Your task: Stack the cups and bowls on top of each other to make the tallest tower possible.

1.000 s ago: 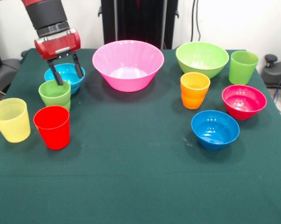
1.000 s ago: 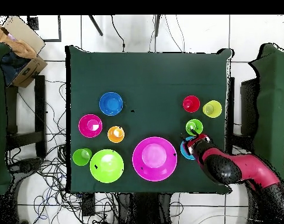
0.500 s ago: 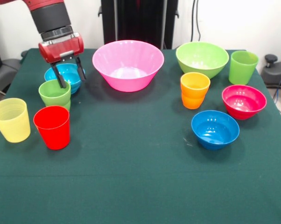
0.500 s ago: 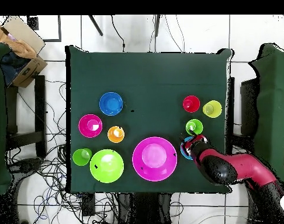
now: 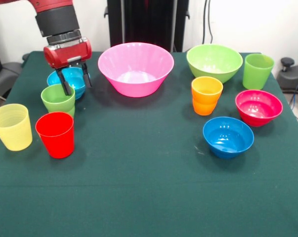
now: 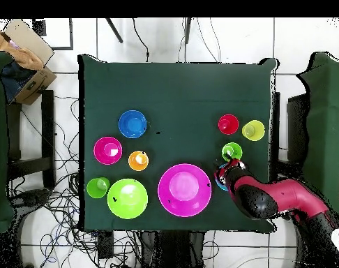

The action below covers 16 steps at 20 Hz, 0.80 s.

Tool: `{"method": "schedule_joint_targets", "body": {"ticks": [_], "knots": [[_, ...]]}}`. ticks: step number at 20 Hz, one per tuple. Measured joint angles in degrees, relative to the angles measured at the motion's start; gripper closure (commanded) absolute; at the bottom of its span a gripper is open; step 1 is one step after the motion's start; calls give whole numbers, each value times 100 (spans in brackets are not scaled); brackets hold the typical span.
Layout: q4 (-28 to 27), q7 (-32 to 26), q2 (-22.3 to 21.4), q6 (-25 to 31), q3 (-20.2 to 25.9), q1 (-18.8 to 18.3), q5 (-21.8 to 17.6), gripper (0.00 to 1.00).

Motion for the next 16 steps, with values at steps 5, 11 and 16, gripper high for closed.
{"method": "schedule_joint_targets", "body": {"ticks": [5,11,16], "knots": [[0,0,-167,-144,-59,140,-210,0],[2,0,-416,-547,-298,554,-619,0],[-17,1,-570,-813,-573,964,-823,0]]}}
